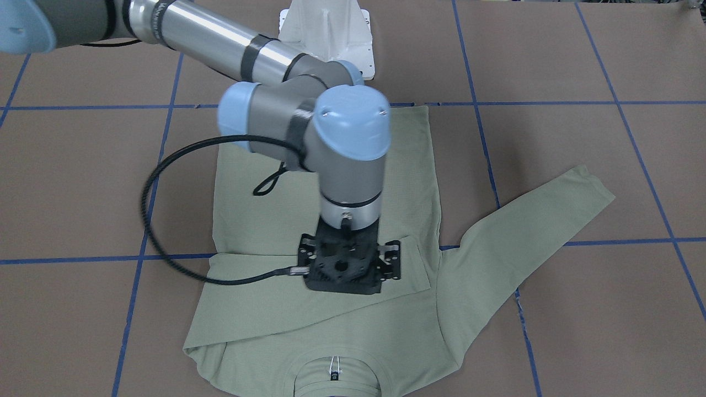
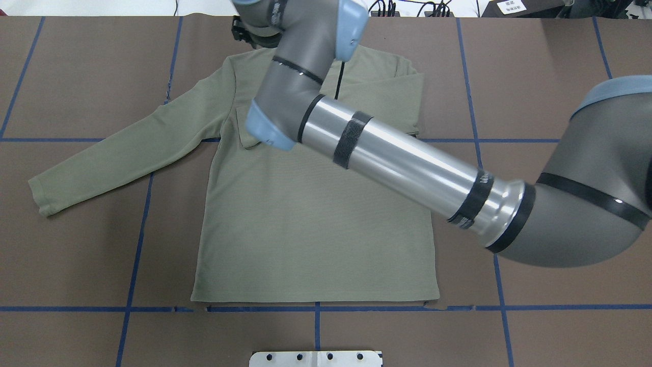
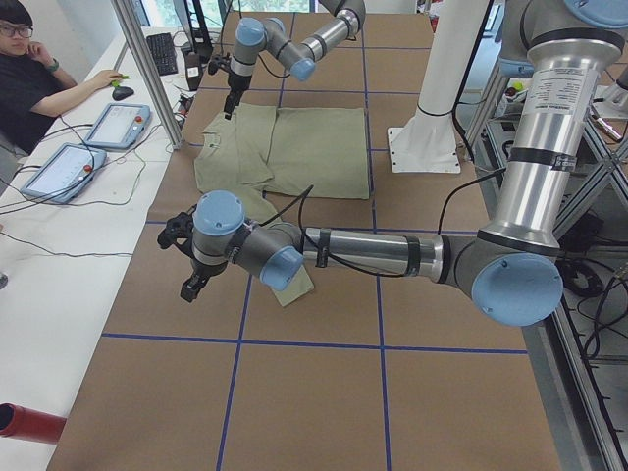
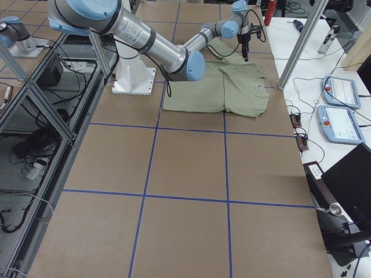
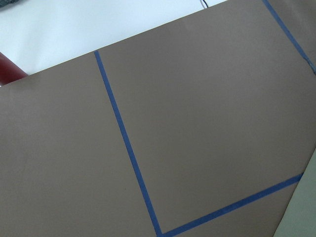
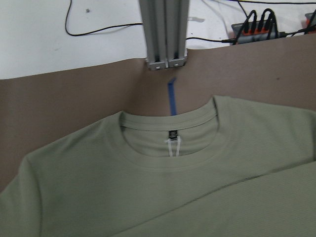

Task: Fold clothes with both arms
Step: 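Release the sleeve on the shirt and lift the right gripper away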

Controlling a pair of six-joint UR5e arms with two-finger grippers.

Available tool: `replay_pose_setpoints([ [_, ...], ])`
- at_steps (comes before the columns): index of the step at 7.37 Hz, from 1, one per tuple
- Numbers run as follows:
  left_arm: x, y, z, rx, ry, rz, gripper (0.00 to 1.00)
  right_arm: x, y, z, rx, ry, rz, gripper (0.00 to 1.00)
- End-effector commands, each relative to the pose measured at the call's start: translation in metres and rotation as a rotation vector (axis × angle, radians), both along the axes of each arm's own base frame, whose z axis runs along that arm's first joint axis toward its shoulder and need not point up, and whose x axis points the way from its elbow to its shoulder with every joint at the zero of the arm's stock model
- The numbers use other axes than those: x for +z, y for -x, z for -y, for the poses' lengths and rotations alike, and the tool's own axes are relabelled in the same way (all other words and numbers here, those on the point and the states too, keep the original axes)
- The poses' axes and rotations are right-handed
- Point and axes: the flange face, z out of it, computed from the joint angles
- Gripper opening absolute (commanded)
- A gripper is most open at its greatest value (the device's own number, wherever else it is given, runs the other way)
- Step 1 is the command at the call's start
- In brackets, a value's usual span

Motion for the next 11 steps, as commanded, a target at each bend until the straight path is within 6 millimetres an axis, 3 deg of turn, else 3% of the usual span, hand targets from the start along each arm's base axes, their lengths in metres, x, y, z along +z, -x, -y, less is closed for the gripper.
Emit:
replay_pose_setpoints([
  [1,0.034,-0.063,-0.013,0.026,0.091,-0.044,1.00,0.083,-0.122,0.023,-0.144,-0.004,-0.016,1.00],
  [2,0.045,-0.076,-0.030,-0.015,0.140,-0.086,1.00,0.139,-0.151,0.007,-0.184,-0.042,-0.053,1.00],
  [3,0.061,-0.091,-0.053,-0.065,0.177,-0.117,1.00,0.177,-0.189,0.001,-0.207,-0.079,-0.080,1.00],
  [4,0.077,-0.115,-0.081,-0.098,0.203,-0.138,1.00,0.214,-0.205,-0.014,-0.243,-0.100,-0.101,1.00],
  [5,0.082,-0.139,-0.096,-0.129,0.255,-0.167,1.00,0.226,-0.216,-0.014,-0.254,-0.117,-0.112,1.00],
  [6,0.092,-0.158,-0.110,-0.149,0.266,-0.157,1.00,0.225,-0.217,-0.014,-0.253,-0.122,-0.110,1.00],
  [7,0.094,-0.172,-0.116,-0.167,0.320,-0.171,0.92,0.228,-0.217,-0.014,-0.253,-0.119,-0.111,1.00],
  [9,0.102,-0.187,-0.122,-0.145,0.344,-0.162,0.72,0.232,-0.219,-0.016,-0.249,-0.113,-0.112,1.00],
  [11,0.103,-0.191,-0.124,-0.138,0.349,-0.158,0.72,0.230,-0.220,-0.018,-0.246,-0.117,-0.110,1.00],
])
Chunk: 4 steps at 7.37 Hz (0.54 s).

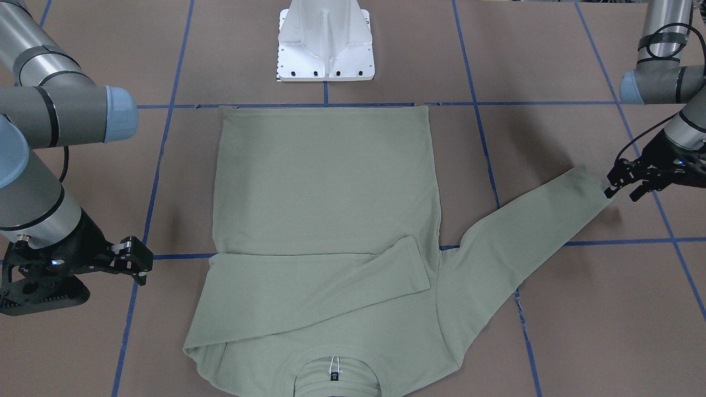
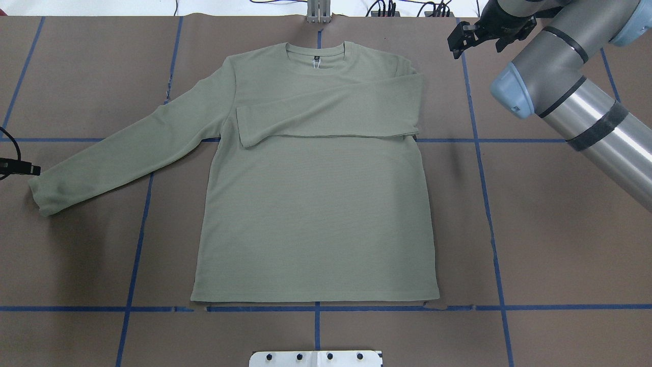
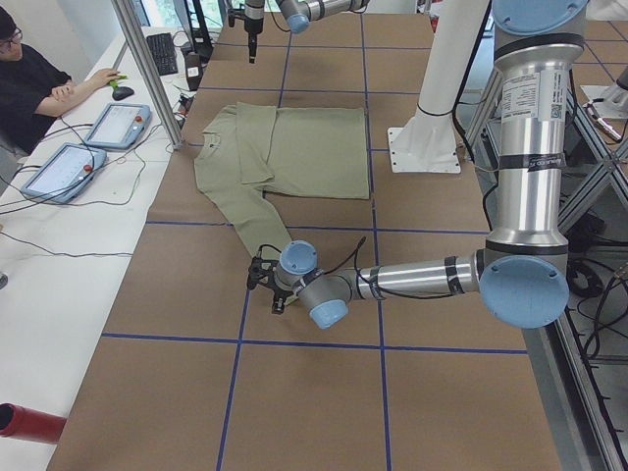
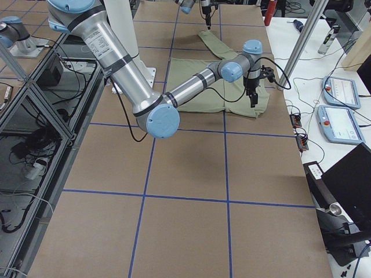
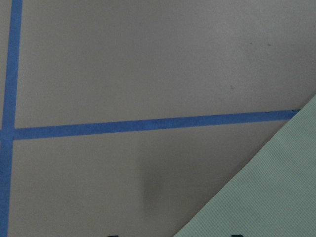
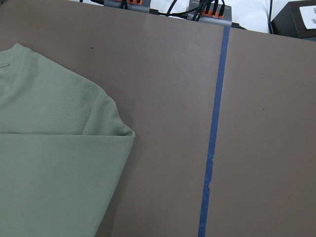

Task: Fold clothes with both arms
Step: 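Lower the left gripper to the other sleeve cuff and grasp it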

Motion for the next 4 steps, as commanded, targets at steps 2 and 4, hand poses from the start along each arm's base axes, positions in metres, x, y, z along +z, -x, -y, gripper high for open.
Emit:
replay_pose_setpoints([
  [2,0.010,-0.013,-0.005,0.029,0.015,0.011,0.70,-0.001,-0.002,-0.003,0.004,-0.003,0.003,1.00],
  [4,0.013,-0.015,-0.006,0.036,0.017,0.014,0.70,0.000,-0.002,-0.003,0.004,-0.001,0.003,1.00],
])
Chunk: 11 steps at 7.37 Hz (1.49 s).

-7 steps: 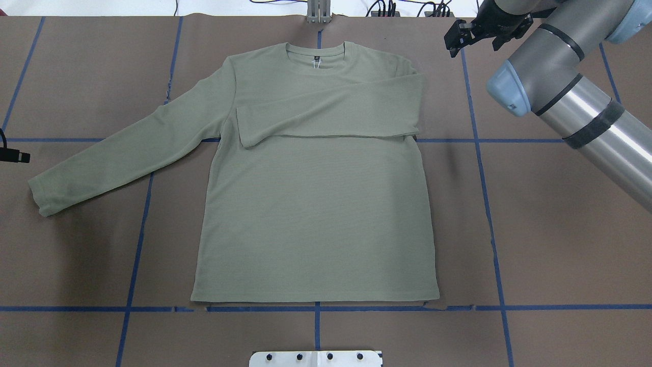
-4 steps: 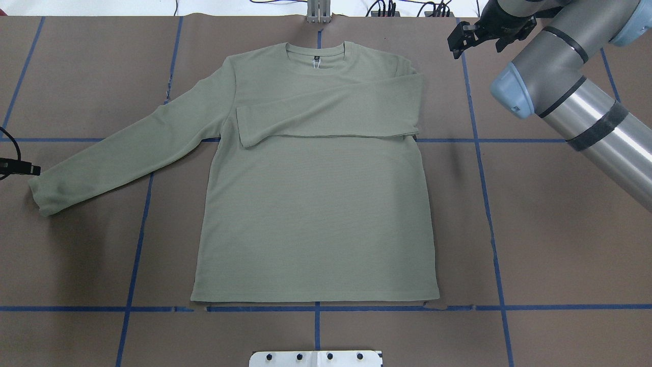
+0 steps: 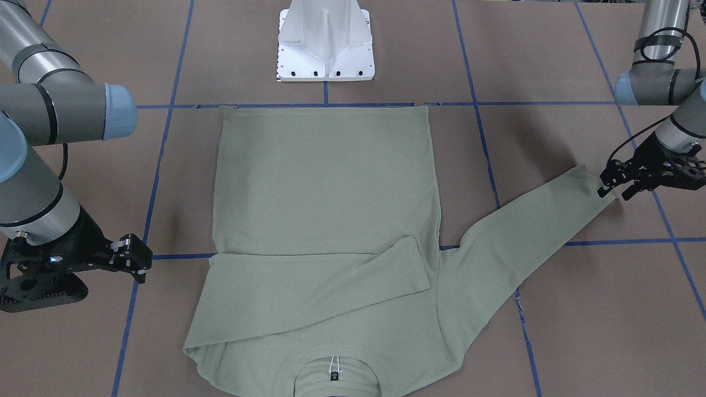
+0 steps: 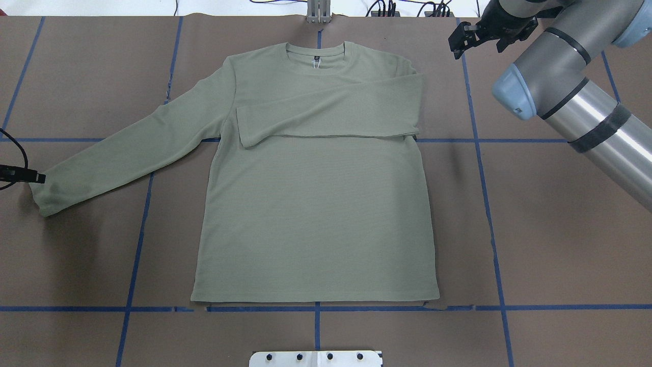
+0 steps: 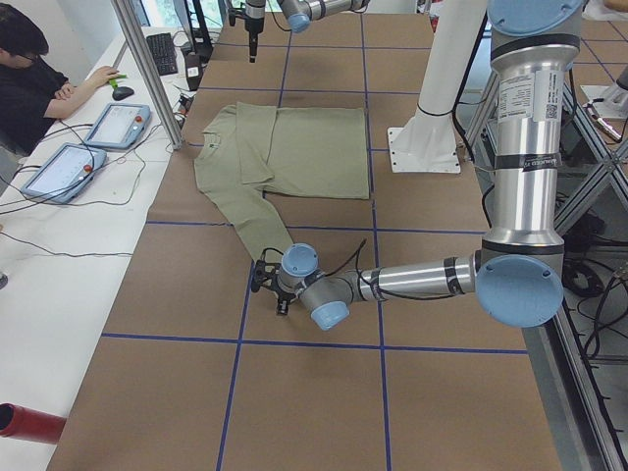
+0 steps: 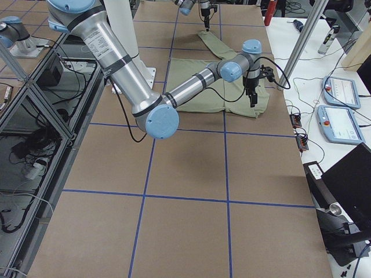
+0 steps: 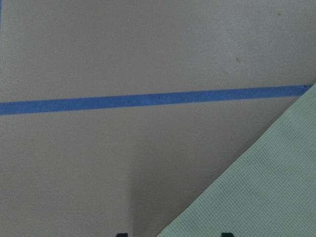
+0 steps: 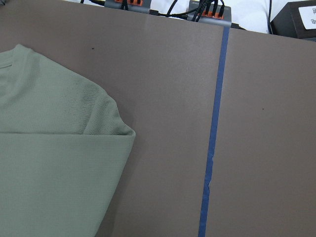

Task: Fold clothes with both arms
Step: 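Lower the left gripper to the other sleeve cuff and grasp it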

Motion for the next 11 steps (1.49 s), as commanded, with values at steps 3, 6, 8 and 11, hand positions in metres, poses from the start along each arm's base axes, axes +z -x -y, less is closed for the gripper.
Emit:
replay_pose_setpoints([
  [3,0.002,-0.005,-0.001,0.014,-0.002,0.002,0.32,-0.004,0.000,-0.001,-0.001,-0.004,0.004,1.00],
  [6,0.002,-0.007,-0.003,0.020,-0.002,0.003,0.17,-0.004,-0.001,-0.001,0.000,-0.006,0.004,1.00],
  [8,-0.004,-0.007,-0.002,0.019,-0.021,-0.009,0.00,-0.003,-0.001,-0.002,0.002,-0.004,0.004,1.00],
  [11,-0.054,-0.010,0.008,0.059,-0.011,-0.066,0.00,0.011,-0.007,-0.013,-0.001,0.002,0.000,1.00],
])
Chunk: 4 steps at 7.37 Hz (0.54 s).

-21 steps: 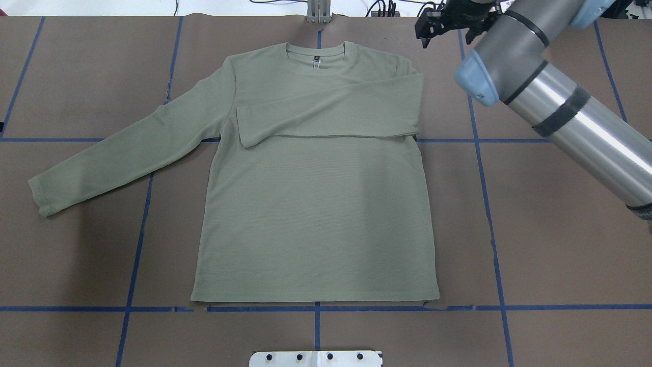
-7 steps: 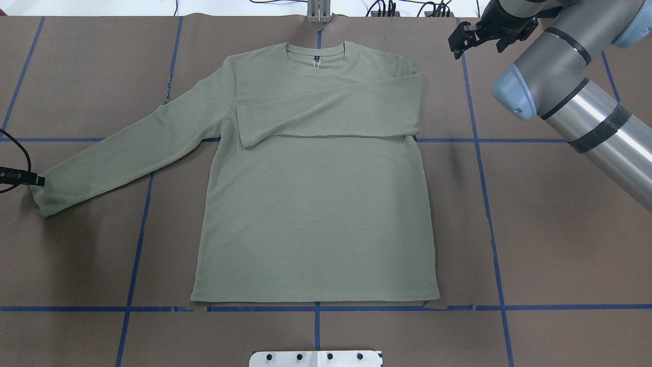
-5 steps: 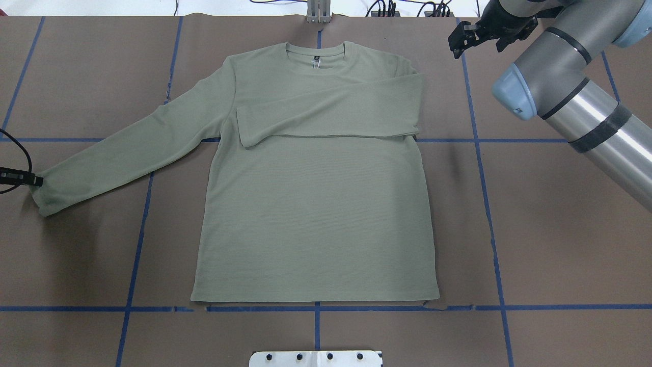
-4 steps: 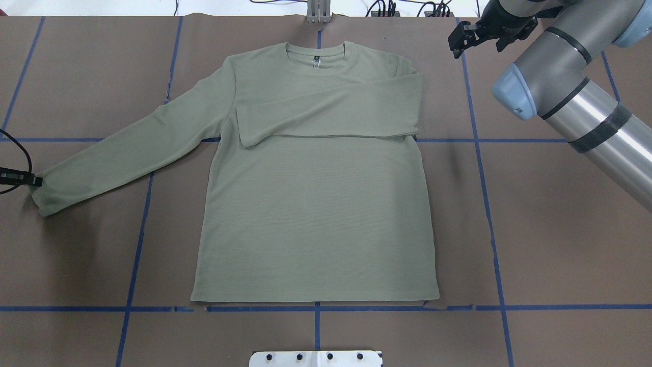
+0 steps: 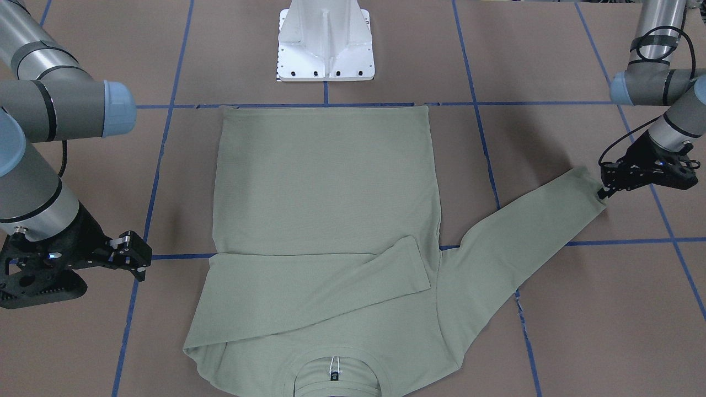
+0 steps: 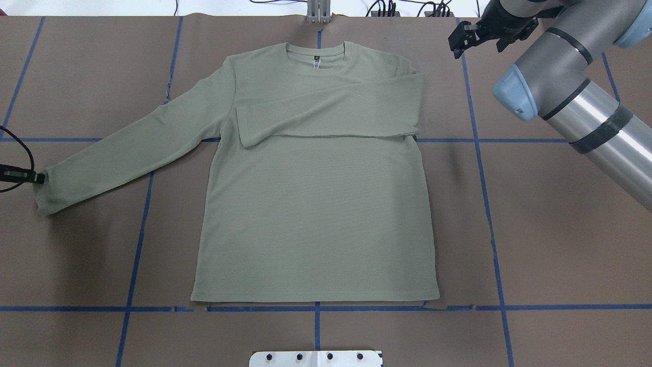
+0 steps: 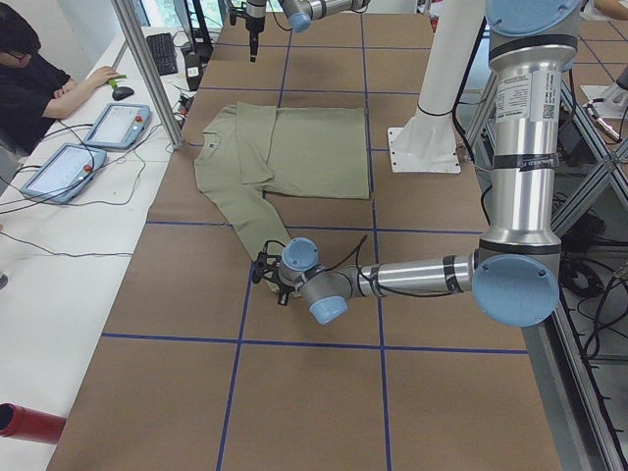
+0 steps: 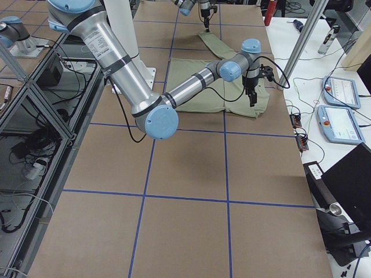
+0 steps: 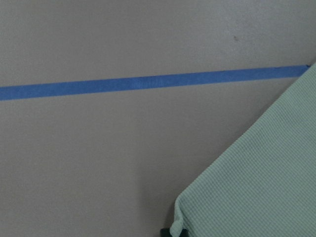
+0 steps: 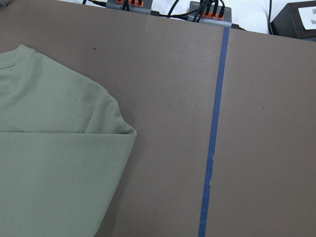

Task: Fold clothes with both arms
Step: 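Lower the left gripper to the other sleeve cuff and grasp it, then fold the grasped sleeve across the shirt body with the left gripper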

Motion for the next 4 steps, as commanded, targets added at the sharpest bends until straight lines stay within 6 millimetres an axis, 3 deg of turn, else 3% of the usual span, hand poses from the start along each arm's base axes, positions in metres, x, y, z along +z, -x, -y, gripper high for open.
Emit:
replay_pose_setpoints([
  [1,-0.060,-0.005,0.017,0.025,0.050,-0.017,0.00,0.016,-0.008,-0.011,-0.008,0.007,-0.003,1.00],
  [4,-0.238,-0.047,0.099,0.009,0.139,0.042,0.00,0.038,-0.039,-0.007,-0.012,0.027,0.003,1.00],
])
